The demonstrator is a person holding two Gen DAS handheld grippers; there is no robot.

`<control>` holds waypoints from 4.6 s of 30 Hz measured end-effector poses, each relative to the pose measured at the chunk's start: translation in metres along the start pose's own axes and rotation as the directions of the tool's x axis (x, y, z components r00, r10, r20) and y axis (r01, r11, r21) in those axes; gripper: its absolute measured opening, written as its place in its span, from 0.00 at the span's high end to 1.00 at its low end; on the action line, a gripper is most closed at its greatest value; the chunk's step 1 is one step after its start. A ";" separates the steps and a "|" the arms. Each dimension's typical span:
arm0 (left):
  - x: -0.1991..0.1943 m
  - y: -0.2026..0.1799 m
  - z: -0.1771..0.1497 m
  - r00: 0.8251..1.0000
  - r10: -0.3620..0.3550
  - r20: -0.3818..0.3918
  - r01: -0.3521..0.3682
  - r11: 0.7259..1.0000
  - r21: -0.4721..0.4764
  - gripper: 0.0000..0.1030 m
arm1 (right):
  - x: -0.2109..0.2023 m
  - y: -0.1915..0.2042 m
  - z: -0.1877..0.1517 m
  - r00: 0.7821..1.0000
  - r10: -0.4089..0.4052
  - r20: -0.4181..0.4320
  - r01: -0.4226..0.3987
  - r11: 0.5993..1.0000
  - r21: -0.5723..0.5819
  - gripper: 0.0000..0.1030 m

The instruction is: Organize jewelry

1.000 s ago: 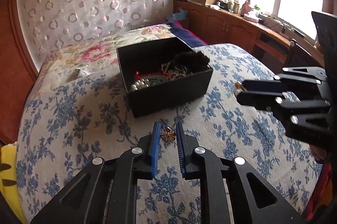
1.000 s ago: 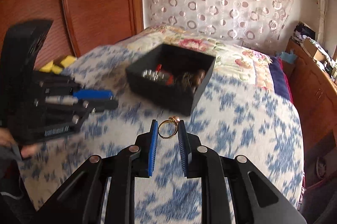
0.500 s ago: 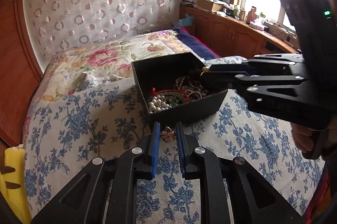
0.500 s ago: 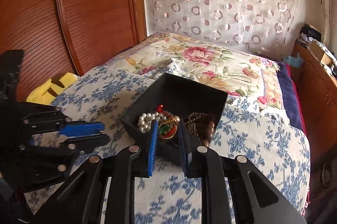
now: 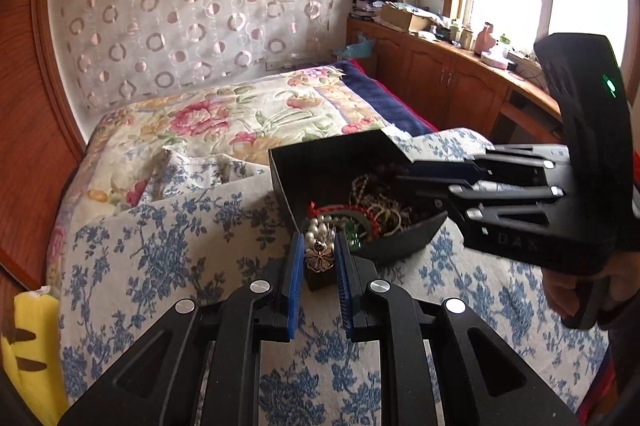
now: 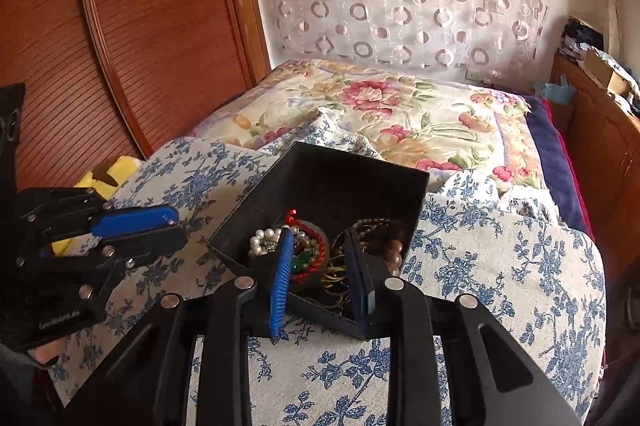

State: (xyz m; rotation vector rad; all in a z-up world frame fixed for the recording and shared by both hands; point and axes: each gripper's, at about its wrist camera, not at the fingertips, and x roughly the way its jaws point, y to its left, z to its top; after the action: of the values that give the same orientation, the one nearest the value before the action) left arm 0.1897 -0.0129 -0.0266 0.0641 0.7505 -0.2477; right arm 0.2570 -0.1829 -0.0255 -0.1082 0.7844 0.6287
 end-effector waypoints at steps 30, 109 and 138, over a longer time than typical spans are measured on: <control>0.008 -0.007 0.017 0.999 0.030 0.044 -0.028 0.999 -0.037 0.53 | -0.058 -0.020 -0.046 0.992 -0.097 0.083 0.093 0.995 0.047 0.72; -0.117 -0.034 -0.089 0.960 0.216 0.178 -0.193 0.972 -0.137 0.07 | -0.157 0.030 -0.124 0.919 -0.291 0.266 0.252 0.952 0.173 0.02; -0.121 -0.037 -0.082 0.958 0.216 0.190 -0.193 0.972 -0.133 0.07 | -0.157 0.032 -0.123 0.919 -0.291 0.267 0.252 0.952 0.172 0.02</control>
State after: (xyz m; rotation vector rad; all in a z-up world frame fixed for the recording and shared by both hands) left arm 0.0404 -0.0129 -0.0026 0.0080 0.5478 -0.0124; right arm 0.0779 -0.2727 -0.0014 0.0003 0.5125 0.3144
